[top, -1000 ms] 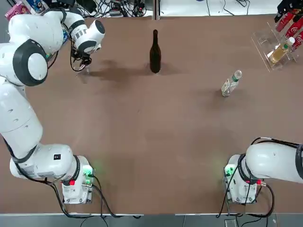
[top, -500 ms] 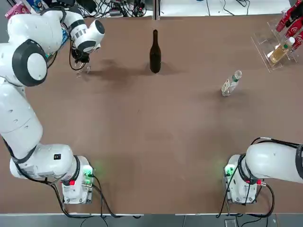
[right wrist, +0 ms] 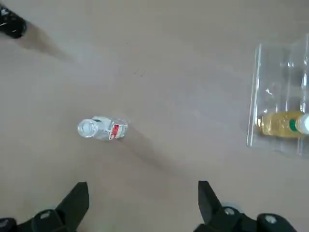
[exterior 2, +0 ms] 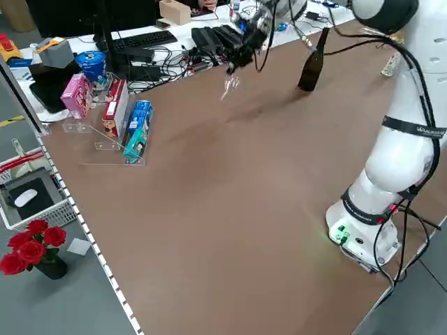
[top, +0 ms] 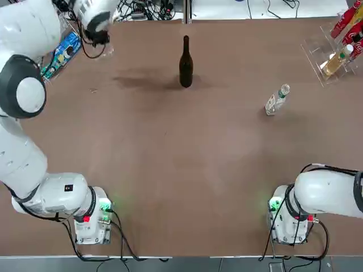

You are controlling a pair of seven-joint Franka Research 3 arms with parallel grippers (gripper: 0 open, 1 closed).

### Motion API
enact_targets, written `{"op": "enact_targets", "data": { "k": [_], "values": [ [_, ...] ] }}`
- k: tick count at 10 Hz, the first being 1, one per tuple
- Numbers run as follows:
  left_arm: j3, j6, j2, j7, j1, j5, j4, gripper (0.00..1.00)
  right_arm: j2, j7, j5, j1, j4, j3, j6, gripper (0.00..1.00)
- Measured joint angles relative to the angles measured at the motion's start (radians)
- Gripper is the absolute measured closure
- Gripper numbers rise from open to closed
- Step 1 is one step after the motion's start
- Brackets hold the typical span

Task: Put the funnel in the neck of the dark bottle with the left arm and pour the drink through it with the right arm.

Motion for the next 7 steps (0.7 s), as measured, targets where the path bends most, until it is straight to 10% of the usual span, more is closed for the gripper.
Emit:
{"op": "enact_targets", "data": {
  "k": [7],
  "values": [
    [-0.2,0.0,-0.127,0.056,-0.007,-0.422,0.173,0.96,0.245,-0.648,0.356,-0.035,-0.021,-0.062,0.001,0.0]
  ]
}}
